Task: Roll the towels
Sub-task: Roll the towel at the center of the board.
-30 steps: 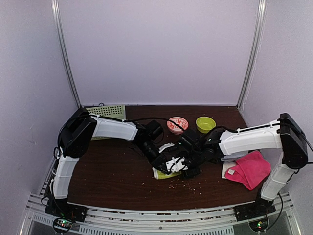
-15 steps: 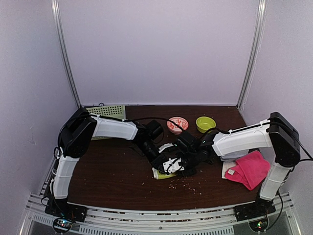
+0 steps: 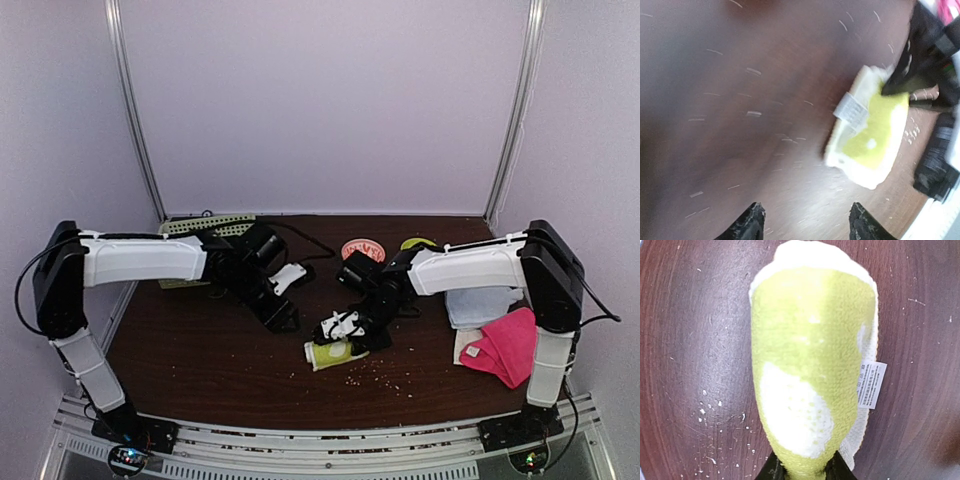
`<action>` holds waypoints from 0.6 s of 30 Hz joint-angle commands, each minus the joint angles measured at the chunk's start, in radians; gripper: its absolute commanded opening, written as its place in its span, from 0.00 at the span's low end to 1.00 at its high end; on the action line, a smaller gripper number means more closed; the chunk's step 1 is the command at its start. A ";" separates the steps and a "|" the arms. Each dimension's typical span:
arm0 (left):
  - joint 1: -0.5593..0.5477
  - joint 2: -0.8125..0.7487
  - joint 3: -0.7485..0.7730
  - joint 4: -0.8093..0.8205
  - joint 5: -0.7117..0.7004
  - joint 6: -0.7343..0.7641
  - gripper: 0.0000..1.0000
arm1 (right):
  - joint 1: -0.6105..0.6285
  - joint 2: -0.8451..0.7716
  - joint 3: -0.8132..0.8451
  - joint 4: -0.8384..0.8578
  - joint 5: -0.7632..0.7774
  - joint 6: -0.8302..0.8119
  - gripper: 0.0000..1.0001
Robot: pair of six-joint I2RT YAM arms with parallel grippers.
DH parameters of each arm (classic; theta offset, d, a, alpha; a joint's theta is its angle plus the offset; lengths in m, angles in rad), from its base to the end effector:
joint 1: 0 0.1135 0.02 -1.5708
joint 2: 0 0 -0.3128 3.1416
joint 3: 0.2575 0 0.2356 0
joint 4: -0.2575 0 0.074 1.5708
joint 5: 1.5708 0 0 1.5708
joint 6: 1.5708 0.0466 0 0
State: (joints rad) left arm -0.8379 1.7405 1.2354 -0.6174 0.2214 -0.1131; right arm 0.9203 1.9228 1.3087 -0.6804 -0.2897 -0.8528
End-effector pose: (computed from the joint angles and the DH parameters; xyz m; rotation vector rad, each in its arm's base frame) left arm 0.2286 -0.2692 0.2564 1.0547 2.5823 -0.5666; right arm 0.2201 0.3112 0.2107 -2.2414 1.7539 0.4282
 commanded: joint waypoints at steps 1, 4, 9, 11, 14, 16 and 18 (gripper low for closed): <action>-0.068 -0.219 -0.031 0.106 -0.331 -0.078 0.59 | -0.018 0.149 0.050 -0.255 -0.079 0.029 0.19; -0.209 -0.365 -0.076 0.209 -0.474 -0.013 0.59 | -0.025 0.197 0.096 -0.294 -0.081 0.034 0.19; -0.425 -0.461 -0.123 0.318 -0.529 0.105 0.55 | -0.045 0.254 0.164 -0.350 -0.110 0.038 0.18; -0.473 -0.423 -0.097 0.289 -0.498 0.135 0.53 | -0.055 0.272 0.197 -0.385 -0.140 0.029 0.18; -0.533 -0.328 -0.061 0.236 -0.497 0.179 0.52 | -0.072 0.308 0.258 -0.447 -0.178 0.018 0.18; -0.560 -0.248 -0.038 0.200 -0.519 0.212 0.51 | -0.082 0.332 0.298 -0.485 -0.194 0.015 0.18; -0.565 -0.166 -0.012 0.179 -0.564 0.229 0.51 | -0.087 0.346 0.320 -0.496 -0.189 0.019 0.18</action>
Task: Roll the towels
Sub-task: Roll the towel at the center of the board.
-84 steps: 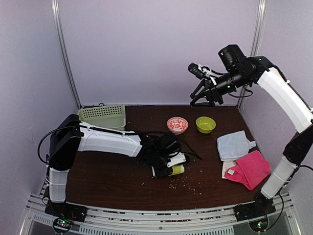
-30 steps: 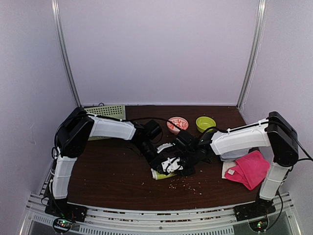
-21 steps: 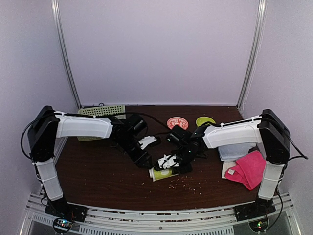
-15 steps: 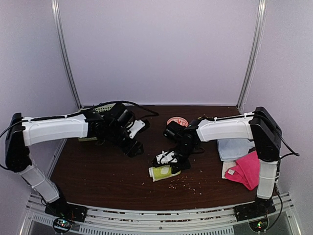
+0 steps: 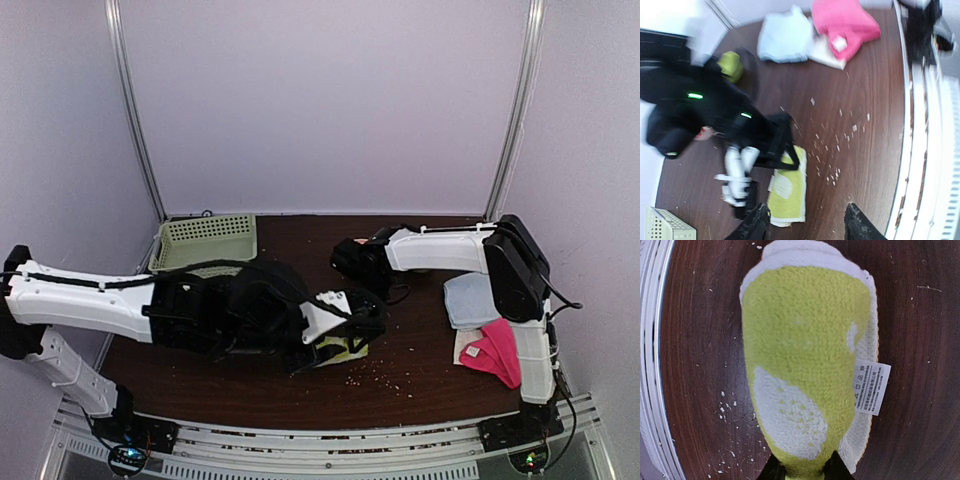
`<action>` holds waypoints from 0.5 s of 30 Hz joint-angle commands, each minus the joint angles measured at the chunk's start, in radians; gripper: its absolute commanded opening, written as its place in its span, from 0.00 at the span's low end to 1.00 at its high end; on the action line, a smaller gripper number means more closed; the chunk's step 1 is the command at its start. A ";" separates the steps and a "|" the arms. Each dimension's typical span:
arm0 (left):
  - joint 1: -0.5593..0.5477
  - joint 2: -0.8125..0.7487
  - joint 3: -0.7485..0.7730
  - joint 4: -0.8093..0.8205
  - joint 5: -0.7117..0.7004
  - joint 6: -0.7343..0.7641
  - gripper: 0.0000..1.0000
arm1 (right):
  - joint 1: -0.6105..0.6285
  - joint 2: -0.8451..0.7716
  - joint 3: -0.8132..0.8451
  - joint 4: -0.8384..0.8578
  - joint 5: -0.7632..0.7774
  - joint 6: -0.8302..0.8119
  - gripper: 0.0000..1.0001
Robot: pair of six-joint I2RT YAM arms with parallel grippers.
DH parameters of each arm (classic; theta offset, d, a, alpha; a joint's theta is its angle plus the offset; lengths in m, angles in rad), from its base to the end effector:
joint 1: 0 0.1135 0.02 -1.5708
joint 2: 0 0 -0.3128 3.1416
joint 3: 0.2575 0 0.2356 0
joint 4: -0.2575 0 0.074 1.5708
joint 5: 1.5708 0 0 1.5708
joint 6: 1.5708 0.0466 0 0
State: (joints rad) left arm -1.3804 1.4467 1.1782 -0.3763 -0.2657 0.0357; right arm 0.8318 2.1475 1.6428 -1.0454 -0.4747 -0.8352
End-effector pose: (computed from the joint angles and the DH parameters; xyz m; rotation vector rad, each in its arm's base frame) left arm 0.0710 -0.3040 0.3498 1.3329 1.7848 -0.4587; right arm 0.2681 0.3258 0.2026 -2.2505 2.0336 0.7337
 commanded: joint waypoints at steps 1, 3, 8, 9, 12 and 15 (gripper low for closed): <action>-0.022 0.171 0.064 -0.080 -0.104 0.079 0.51 | 0.001 0.124 -0.011 -0.127 0.001 0.007 0.18; -0.022 0.256 0.097 -0.111 -0.152 0.098 0.51 | 0.001 0.124 -0.009 -0.126 0.003 0.010 0.18; -0.009 0.398 0.130 -0.091 -0.237 0.150 0.54 | 0.001 0.123 -0.001 -0.128 0.001 0.016 0.18; -0.006 0.415 0.134 -0.082 -0.266 0.156 0.56 | 0.001 0.124 0.001 -0.128 -0.001 0.018 0.18; 0.012 0.448 0.129 -0.053 -0.321 0.169 0.61 | 0.001 0.125 0.005 -0.125 -0.003 0.020 0.18; 0.047 0.449 0.122 -0.019 -0.302 0.177 0.63 | 0.001 0.124 0.005 -0.121 -0.004 0.021 0.18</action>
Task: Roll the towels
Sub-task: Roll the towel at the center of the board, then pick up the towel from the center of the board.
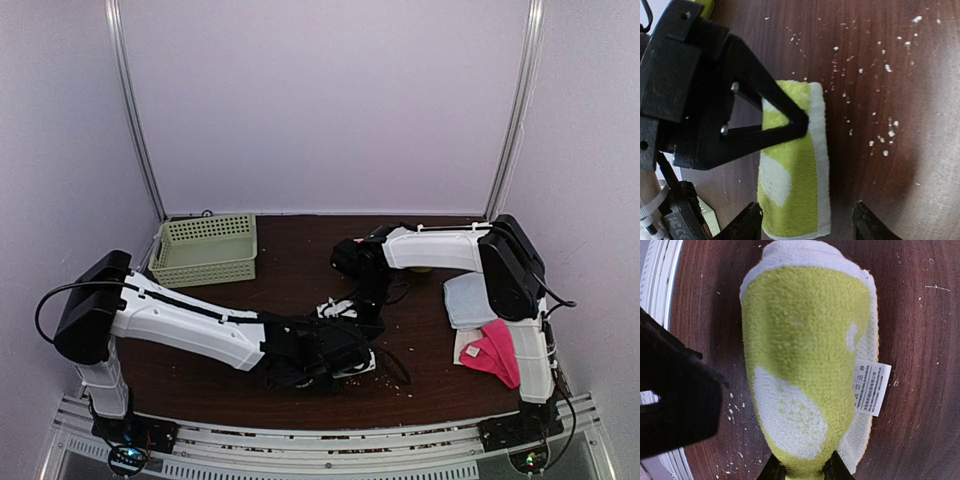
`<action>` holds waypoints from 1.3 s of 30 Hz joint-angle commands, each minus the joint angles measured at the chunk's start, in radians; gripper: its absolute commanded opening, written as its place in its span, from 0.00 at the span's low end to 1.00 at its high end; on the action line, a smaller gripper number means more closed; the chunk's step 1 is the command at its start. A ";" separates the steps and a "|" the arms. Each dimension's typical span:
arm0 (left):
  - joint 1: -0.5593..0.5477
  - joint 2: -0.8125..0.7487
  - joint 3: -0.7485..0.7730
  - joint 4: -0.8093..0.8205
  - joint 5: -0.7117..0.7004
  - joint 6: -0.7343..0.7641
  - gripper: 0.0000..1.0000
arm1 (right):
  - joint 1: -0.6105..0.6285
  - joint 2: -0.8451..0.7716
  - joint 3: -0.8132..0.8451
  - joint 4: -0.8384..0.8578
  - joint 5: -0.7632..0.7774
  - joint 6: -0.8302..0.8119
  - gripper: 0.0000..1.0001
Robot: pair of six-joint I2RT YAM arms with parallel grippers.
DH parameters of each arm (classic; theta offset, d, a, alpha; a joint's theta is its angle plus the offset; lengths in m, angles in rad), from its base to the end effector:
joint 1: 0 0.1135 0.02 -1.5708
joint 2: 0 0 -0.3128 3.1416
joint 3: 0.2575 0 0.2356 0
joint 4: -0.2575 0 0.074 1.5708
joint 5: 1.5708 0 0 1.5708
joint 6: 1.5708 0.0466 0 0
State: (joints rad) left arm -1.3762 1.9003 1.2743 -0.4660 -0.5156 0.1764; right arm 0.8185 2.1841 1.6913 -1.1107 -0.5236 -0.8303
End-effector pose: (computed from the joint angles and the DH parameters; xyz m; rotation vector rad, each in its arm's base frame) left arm 0.0987 -0.3819 0.2229 1.6094 1.8647 0.1962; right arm 0.2737 0.3265 0.2001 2.1985 -2.0514 -0.8060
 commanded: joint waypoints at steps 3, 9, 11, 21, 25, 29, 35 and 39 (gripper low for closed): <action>0.070 0.002 0.024 0.098 0.001 0.062 0.63 | 0.015 0.088 -0.044 -0.053 0.043 0.017 0.18; 0.094 0.052 0.044 0.120 0.093 0.129 0.59 | 0.015 0.089 -0.041 -0.049 0.035 0.023 0.18; 0.098 0.074 0.059 0.116 0.095 0.134 0.58 | 0.015 0.088 -0.037 -0.051 0.029 0.023 0.19; 0.118 0.147 0.072 0.131 0.005 0.136 0.55 | 0.014 0.086 -0.038 -0.057 0.017 0.019 0.19; 0.123 0.170 0.072 0.131 -0.013 0.134 0.53 | 0.015 0.085 -0.036 -0.058 0.011 0.017 0.19; 0.126 0.190 0.071 0.120 -0.015 0.136 0.44 | 0.015 0.078 -0.032 -0.061 0.002 0.016 0.19; 0.132 0.199 0.066 0.111 -0.005 0.129 0.20 | 0.012 0.005 -0.029 -0.078 -0.026 0.010 0.26; 0.141 0.181 0.061 0.110 0.020 0.112 0.08 | -0.006 -0.107 -0.025 -0.085 -0.031 0.014 0.39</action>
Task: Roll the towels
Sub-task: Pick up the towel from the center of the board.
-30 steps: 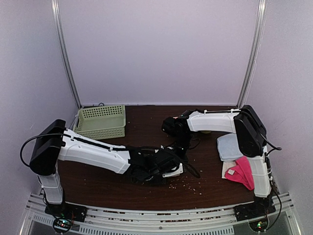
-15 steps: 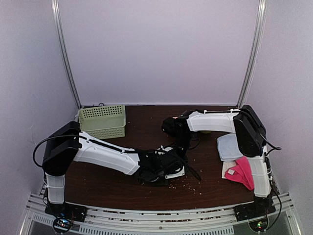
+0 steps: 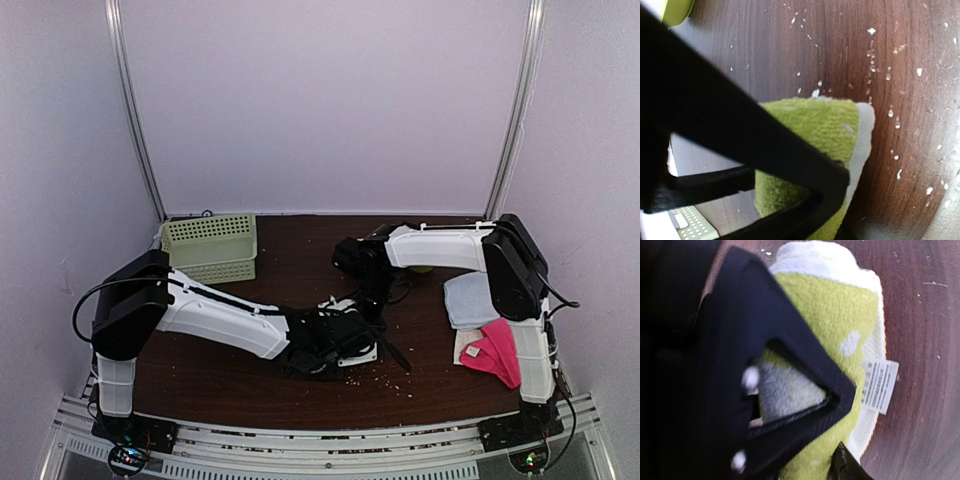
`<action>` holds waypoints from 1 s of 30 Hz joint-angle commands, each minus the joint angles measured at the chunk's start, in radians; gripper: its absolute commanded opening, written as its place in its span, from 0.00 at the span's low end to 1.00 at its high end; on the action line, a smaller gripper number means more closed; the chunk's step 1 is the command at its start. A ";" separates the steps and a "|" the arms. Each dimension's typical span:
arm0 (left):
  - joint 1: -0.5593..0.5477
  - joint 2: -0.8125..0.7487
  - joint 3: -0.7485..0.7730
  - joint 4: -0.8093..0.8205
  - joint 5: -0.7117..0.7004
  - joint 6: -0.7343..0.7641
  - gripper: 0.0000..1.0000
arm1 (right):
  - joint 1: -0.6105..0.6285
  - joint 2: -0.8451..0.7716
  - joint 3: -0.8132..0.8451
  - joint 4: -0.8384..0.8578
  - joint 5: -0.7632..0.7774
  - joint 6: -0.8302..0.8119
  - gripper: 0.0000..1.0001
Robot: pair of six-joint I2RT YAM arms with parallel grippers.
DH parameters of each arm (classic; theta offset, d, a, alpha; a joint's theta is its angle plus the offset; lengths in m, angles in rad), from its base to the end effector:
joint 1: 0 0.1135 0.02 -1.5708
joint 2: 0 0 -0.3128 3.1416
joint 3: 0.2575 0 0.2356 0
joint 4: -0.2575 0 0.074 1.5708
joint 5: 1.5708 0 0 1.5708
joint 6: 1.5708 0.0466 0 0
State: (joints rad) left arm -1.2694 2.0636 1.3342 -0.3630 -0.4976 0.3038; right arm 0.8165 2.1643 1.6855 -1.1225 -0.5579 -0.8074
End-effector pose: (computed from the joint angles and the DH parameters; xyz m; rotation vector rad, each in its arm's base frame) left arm 0.1491 -0.4047 0.1799 1.6483 1.8615 0.2774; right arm 0.2705 0.3239 0.2076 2.1603 -2.0666 -0.8560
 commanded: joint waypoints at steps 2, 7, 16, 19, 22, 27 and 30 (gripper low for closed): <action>0.039 0.007 -0.004 0.010 0.007 -0.027 0.04 | -0.026 -0.140 -0.004 -0.077 -0.013 0.007 0.41; 0.050 -0.032 -0.018 0.021 0.006 -0.047 0.00 | -0.086 -0.246 0.023 -0.101 -0.015 0.030 0.45; 0.099 -0.200 -0.020 0.021 0.048 -0.130 0.00 | -0.386 -0.459 -0.175 0.229 -0.062 0.298 0.48; 0.140 -0.262 -0.008 -0.002 0.080 -0.174 0.00 | -0.466 -0.534 -0.322 0.354 -0.081 0.359 0.47; 0.181 -0.321 -0.001 -0.014 0.102 -0.210 0.00 | -0.514 -0.610 -0.461 0.490 -0.078 0.401 0.47; 0.277 -0.355 0.069 -0.083 0.076 -0.261 0.00 | -0.534 -0.681 -0.635 0.667 -0.114 0.430 0.47; 0.334 -0.339 0.133 -0.143 0.014 -0.288 0.00 | -0.536 -0.668 -0.621 0.641 -0.126 0.409 0.47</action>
State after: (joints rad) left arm -0.9993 1.7260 1.3876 -0.4335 -0.4263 0.0807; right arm 0.2852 1.5078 1.0576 -0.5900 -0.6388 -0.4149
